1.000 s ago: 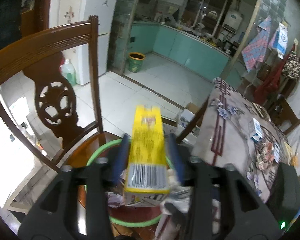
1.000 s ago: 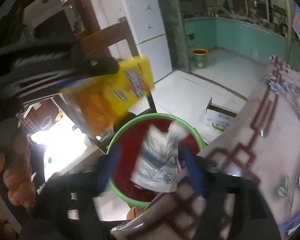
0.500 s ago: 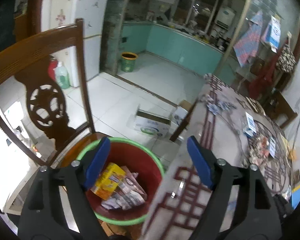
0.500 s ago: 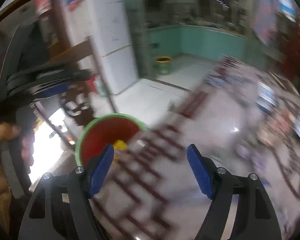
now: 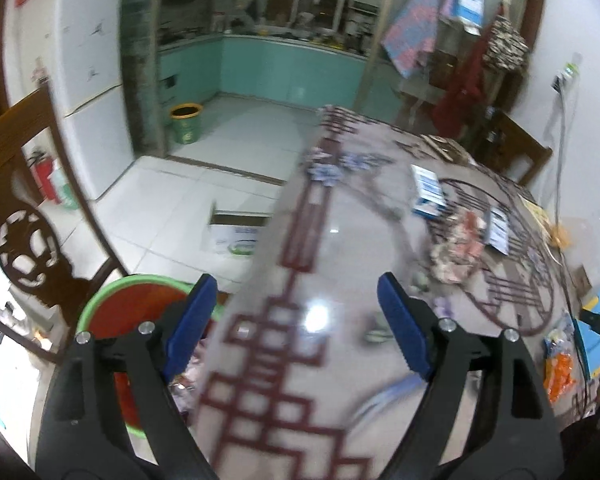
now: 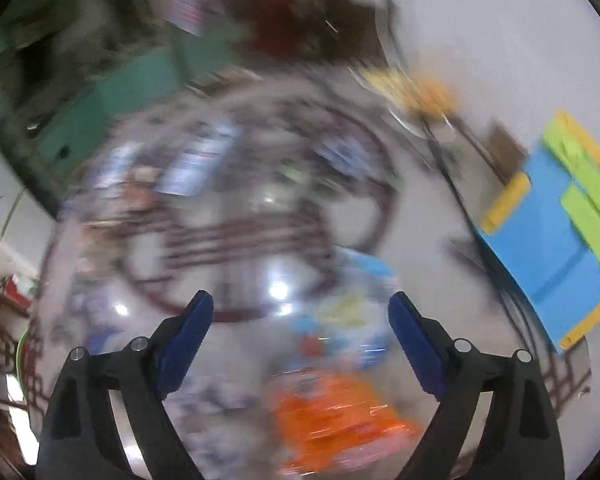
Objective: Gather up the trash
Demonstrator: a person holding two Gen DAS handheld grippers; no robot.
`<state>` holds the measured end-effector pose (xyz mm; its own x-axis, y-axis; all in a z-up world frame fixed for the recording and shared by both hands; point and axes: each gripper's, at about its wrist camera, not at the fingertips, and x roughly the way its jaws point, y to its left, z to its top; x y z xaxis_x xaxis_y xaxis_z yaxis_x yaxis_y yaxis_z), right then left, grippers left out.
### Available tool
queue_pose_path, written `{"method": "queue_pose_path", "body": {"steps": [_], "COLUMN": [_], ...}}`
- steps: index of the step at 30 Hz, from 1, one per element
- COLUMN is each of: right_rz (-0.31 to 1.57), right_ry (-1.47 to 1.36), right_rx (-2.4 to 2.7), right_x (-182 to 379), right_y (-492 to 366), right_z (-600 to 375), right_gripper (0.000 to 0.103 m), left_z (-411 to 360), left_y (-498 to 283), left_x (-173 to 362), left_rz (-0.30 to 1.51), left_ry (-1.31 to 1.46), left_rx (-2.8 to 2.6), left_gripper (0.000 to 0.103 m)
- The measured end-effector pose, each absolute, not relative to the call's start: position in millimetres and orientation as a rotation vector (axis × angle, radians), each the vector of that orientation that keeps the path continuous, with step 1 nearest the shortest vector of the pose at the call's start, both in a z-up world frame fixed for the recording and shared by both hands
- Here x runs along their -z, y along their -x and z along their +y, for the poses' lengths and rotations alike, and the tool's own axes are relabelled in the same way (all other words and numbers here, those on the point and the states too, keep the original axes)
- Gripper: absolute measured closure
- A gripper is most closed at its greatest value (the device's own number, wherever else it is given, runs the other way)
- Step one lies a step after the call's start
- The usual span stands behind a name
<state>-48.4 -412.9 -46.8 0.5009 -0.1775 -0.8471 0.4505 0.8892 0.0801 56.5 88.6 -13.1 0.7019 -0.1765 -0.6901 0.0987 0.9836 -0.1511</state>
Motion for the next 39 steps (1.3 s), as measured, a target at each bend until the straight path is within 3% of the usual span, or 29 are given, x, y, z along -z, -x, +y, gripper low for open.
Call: {"method": "queue_pose_path", "body": {"steps": [2,4,7,10,14,16,20,22,28,31,33,35,36,39], "right_rz": [1.034,1.086,1.098,1.166,1.171,1.139,1.005,0.971,0.934,0.961,0.981,0.964,0.951,0.955], "right_ry": [-0.394,-0.474,-0.444,-0.38,-0.45,-0.507,-0.555,-0.564,-0.591,-0.563,-0.555,-0.559,-0.554,-0.553], "right_rx": [0.417,0.374,0.346,0.309,0.256,0.244,0.262,0.269,0.276,0.284,0.277,0.281,0.293,0.329], "right_x": [69,87,90,101,106,103,78,73,67,70,73,72,69,71], "right_y": [47,45,33,21,21,25,35,38,43,40,37,39,40,41], "right_z": [-446,-459,-459,-452,-458,-463,-471,-473,-479,-476,-474,-475,-476,-480], "right_gripper": [0.019,0.028,0.03,0.049,0.092,0.101,0.101,0.101,0.101,0.09,0.055,0.046,0.045,0.033], "left_z": [66,37,-10,-58,-118,-145,-198,-213,-262,-272,-274,-274,-275,-274], "left_y": [-56,-55,-46,-28,10,27,64,72,72,69,64,62,61,60], "left_x": [14,18,26,40,66,76,83,83,107,121,130,132,133,132], "left_rz": [0.777,0.774,0.773,0.782,0.814,0.836,0.871,0.91,1.094,1.146,1.192,1.181,1.179,1.172], "left_ry": [0.076,0.032,-0.044,-0.134,-0.182,-0.202,-0.191,-0.13,-0.038,-0.035,0.001,0.006,0.003,0.005], "left_rx": [0.181,0.219,0.302,0.392,0.556,0.623,0.766,0.816,0.83,0.802,0.792,0.779,0.79,0.803], "left_gripper": [0.023,0.023,0.023,0.023,0.023,0.023,0.023,0.018,0.017,0.018,0.024,0.036,0.048,0.052]}}
